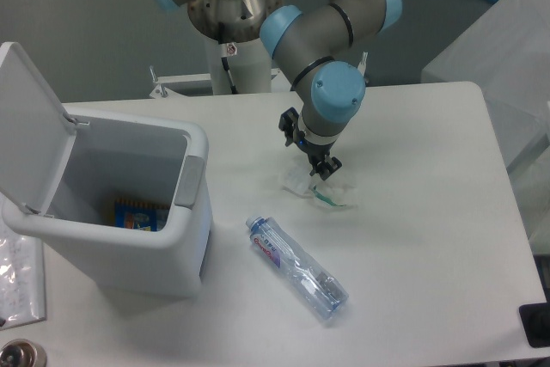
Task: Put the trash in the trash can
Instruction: 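Close the gripper on the white tissue and lift it, then carry the tissue over the open trash can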
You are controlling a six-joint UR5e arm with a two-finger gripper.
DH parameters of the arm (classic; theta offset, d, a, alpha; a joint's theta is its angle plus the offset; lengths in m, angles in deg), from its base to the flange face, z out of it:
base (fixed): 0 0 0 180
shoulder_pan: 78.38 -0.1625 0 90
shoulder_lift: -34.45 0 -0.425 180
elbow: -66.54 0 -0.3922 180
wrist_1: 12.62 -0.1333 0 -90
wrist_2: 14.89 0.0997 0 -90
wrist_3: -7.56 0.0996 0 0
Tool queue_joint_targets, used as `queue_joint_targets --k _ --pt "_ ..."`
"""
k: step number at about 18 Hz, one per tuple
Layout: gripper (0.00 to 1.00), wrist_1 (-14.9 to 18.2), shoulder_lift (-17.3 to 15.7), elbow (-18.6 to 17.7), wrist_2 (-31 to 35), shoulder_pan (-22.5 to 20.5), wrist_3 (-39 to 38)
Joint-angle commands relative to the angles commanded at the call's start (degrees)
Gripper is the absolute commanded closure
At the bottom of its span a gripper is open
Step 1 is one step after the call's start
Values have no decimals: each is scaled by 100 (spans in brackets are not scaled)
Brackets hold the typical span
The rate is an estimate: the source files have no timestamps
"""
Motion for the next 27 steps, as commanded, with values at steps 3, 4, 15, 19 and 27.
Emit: queue_joint_targets --k 3,4,15,19,27 --pt "97 -9 -9 0 61 -9 -52" --pt "100 -17 -26 18 62 -9 -140" --pt "100 105 -123 773 -895 -131 -431" --pt "100 114 -255 1273 -1913 -316 -851" --pt "100 88 -264 2337 -3777 -299 -2178"
